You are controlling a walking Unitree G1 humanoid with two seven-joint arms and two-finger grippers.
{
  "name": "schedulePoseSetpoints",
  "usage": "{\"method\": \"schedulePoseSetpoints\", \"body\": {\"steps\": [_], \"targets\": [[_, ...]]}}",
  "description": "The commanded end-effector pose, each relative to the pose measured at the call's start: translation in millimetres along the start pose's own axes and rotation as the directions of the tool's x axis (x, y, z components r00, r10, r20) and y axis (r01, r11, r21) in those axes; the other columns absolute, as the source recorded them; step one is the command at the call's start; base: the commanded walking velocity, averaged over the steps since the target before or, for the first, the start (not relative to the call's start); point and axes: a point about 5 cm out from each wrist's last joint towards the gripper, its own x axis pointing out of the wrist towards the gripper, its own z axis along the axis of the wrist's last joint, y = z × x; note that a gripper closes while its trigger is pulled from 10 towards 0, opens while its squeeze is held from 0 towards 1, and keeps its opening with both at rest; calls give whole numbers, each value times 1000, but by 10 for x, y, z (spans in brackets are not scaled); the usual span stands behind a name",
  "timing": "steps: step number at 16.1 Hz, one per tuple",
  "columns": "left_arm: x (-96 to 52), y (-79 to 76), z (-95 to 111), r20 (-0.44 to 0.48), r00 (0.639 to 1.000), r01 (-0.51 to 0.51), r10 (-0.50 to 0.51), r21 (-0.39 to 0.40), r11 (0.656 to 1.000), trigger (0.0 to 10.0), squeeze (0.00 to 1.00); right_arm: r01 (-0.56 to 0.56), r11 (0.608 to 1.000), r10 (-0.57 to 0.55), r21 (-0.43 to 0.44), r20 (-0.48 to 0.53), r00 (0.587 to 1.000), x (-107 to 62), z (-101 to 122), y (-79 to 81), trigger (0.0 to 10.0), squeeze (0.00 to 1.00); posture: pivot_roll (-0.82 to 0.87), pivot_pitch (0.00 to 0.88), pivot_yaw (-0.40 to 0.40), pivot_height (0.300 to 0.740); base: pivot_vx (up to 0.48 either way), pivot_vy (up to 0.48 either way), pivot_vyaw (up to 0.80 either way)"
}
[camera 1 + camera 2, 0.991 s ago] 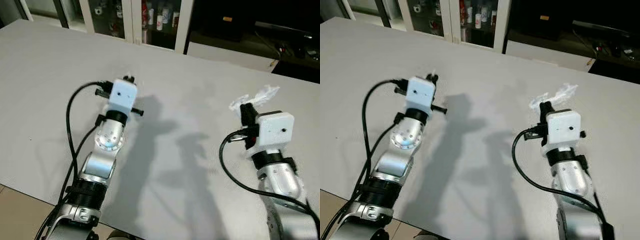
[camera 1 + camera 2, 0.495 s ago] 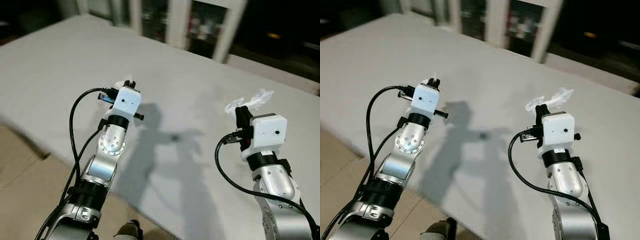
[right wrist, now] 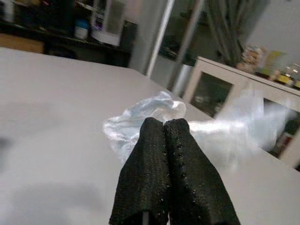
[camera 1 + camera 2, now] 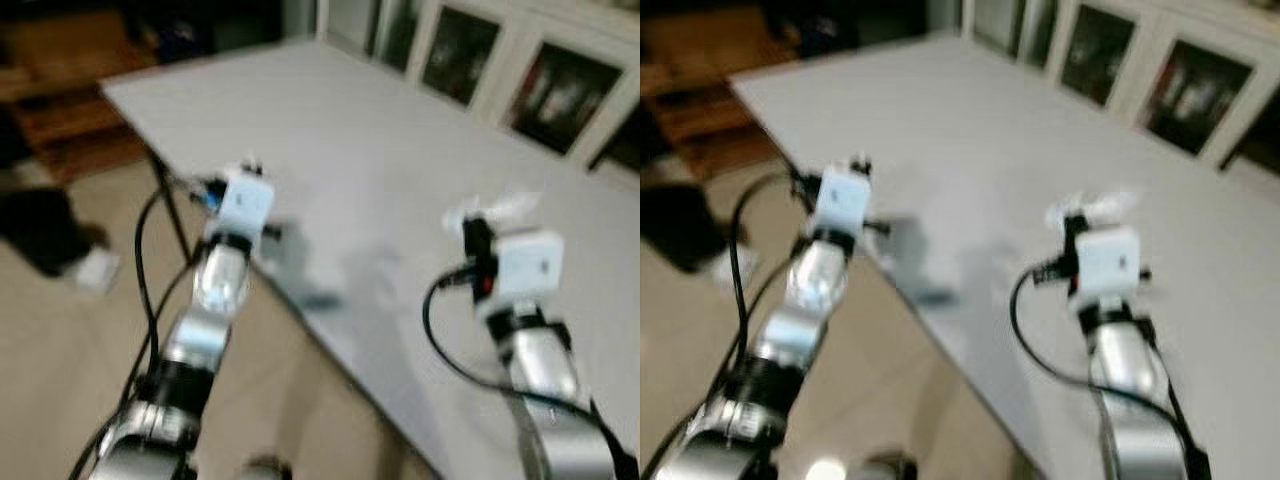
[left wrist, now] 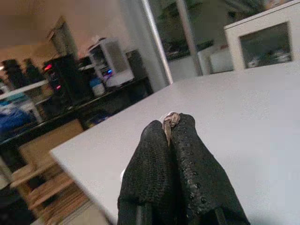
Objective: Picking trash to rubbish bin
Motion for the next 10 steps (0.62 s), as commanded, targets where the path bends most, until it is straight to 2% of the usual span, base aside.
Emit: {"method": "schedulePoseSetpoints", "body": {"steps": [1, 10], "targets": [[17, -67, 38, 6, 1000, 29, -28, -16, 999, 10000, 0, 20, 1000, -20, -13, 7, 1000, -10, 15, -62, 10000, 0, 147, 84, -40, 740, 0, 0, 800], [33, -78, 33, -13, 999, 32, -33, -43, 999, 10000, 0, 25, 1000, -25, -12, 11, 1000, -4, 15, -65, 10000, 0, 149, 87, -39, 740, 0, 0, 800]]}}
